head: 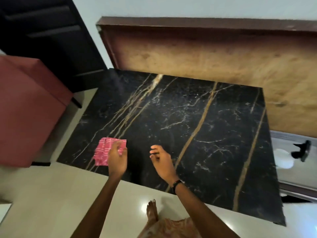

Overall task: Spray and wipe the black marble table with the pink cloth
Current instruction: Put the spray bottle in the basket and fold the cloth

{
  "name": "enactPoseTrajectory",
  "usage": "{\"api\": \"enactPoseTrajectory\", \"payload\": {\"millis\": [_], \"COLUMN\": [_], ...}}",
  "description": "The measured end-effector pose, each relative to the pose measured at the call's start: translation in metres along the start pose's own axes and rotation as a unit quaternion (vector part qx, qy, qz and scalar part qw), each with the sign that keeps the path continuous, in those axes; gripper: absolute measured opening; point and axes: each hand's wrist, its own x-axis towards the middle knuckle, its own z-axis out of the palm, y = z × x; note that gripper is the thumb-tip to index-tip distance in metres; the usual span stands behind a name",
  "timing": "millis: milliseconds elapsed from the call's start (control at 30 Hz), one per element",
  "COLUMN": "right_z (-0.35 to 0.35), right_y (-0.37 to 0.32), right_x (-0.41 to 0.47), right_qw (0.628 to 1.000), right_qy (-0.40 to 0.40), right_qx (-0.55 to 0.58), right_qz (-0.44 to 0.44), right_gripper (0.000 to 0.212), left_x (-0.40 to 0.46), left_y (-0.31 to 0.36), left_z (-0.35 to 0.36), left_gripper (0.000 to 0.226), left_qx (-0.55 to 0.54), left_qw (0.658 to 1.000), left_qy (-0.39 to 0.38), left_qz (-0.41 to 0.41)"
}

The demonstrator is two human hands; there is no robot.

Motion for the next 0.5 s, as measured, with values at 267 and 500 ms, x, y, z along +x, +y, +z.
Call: {"api": "enactPoseTrajectory", "payload": {"millis": [267, 500], "right_z": [0.117, 0.143], "right_y": [-0.027, -0.032], "right_x": [0.035, 0.049], "right_qw": [0.990, 0.974], "right_qy": [-0.038, -0.001], "right_qx": [-0.026, 0.031], "right_qz": [0.131, 0.226], "right_gripper": [0.044, 0.041], "left_x": [0.058, 0.067], "left_y": [-0.076, -0.080], "left_z": [-0.066, -0.054], "left_gripper": [0.060, 0.063], "left_qx": [0.052, 0.108], "left_qw": [0.989, 0.982], "left_qy": [-0.040, -0.066], "left_qz": [-0.136, -0.140]}}
